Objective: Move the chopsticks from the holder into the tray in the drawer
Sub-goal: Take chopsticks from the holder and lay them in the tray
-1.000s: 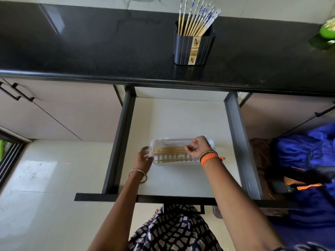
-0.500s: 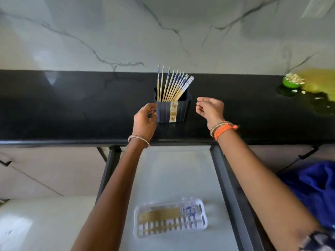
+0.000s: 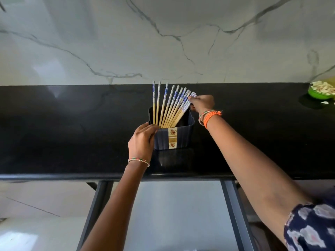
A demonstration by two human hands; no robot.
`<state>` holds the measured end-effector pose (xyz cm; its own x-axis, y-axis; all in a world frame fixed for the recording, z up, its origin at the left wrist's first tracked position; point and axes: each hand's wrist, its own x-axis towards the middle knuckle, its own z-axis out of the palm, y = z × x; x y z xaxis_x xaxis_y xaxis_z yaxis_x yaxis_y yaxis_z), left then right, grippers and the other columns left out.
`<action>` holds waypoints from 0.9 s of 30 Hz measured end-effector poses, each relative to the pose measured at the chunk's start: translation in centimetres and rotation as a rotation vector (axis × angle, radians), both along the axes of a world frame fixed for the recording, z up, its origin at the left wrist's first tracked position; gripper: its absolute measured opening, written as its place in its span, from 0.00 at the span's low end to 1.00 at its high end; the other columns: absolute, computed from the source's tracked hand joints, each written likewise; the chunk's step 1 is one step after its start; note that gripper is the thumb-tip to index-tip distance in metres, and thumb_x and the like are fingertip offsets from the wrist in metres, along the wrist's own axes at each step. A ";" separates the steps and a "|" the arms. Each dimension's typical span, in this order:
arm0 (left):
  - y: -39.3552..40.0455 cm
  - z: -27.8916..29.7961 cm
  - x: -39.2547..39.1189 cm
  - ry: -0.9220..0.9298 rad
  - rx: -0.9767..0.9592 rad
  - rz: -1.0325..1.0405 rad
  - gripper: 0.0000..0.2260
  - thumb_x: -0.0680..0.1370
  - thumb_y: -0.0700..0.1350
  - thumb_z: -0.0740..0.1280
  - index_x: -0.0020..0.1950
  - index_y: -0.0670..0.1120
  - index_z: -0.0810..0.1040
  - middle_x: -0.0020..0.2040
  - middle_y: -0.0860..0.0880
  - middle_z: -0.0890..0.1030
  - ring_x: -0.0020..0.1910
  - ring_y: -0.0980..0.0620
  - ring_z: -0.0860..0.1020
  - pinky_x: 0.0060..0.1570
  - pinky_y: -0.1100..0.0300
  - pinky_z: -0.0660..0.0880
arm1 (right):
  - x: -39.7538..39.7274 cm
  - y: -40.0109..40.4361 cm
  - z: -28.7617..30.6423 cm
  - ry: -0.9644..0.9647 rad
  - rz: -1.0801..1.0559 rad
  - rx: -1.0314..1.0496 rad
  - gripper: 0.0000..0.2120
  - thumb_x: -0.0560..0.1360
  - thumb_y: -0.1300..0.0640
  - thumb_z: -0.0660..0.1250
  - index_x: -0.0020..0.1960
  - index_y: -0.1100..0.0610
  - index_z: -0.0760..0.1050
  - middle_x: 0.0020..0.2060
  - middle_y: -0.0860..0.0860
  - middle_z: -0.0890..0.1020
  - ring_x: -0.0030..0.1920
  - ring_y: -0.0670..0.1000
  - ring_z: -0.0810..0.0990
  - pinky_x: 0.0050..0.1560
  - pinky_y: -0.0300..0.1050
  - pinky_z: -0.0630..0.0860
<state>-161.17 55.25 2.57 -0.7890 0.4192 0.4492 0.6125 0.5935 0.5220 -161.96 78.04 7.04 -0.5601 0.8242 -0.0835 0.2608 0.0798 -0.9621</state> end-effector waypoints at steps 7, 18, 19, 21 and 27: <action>0.3 0.2 0.3 -0.014 -0.005 0.010 0.11 0.76 0.42 0.63 0.57 0.47 0.79 0.59 0.47 0.81 0.64 0.47 0.74 0.54 0.48 0.77 | 1.0 0.2 1.7 0.060 -0.112 -0.015 0.08 0.72 0.59 0.72 0.38 0.62 0.77 0.42 0.59 0.84 0.31 0.48 0.81 0.24 0.34 0.78; -5.0 4.1 5.2 0.021 0.137 -0.110 0.11 0.77 0.42 0.62 0.57 0.44 0.79 0.62 0.44 0.78 0.62 0.47 0.76 0.60 0.52 0.75 | 13.0 -5.3 10.1 0.618 -0.561 -0.018 0.06 0.71 0.62 0.71 0.40 0.66 0.82 0.32 0.58 0.81 0.34 0.57 0.81 0.40 0.53 0.82; -5.6 4.0 6.1 -0.004 0.190 -0.106 0.11 0.76 0.41 0.62 0.56 0.43 0.80 0.61 0.43 0.79 0.60 0.47 0.77 0.59 0.53 0.75 | 14.8 -6.2 10.1 0.687 -0.605 -0.083 0.06 0.72 0.64 0.71 0.41 0.68 0.82 0.32 0.58 0.81 0.34 0.56 0.81 0.39 0.51 0.82; -7.2 2.9 8.2 -0.131 0.283 -0.077 0.11 0.76 0.40 0.63 0.56 0.42 0.80 0.60 0.43 0.79 0.58 0.48 0.79 0.60 0.54 0.75 | 18.7 -8.4 8.7 0.784 -0.612 -0.263 0.06 0.72 0.65 0.70 0.37 0.66 0.80 0.30 0.58 0.79 0.32 0.53 0.78 0.37 0.46 0.81; -15.0 -6.1 16.4 -0.582 0.271 0.076 0.13 0.76 0.40 0.64 0.60 0.41 0.76 0.59 0.41 0.79 0.59 0.46 0.77 0.55 0.63 0.69 | 29.4 -17.1 -5.3 0.638 -0.645 -0.674 0.10 0.77 0.60 0.67 0.37 0.58 0.72 0.36 0.53 0.76 0.34 0.45 0.76 0.42 0.37 0.79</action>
<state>-144.73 40.24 -3.56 -0.9586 0.2839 0.0212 0.1455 0.4245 0.8937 -132.54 60.96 1.73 -0.1457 0.8697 -0.4715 -0.4891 -0.4776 -0.7298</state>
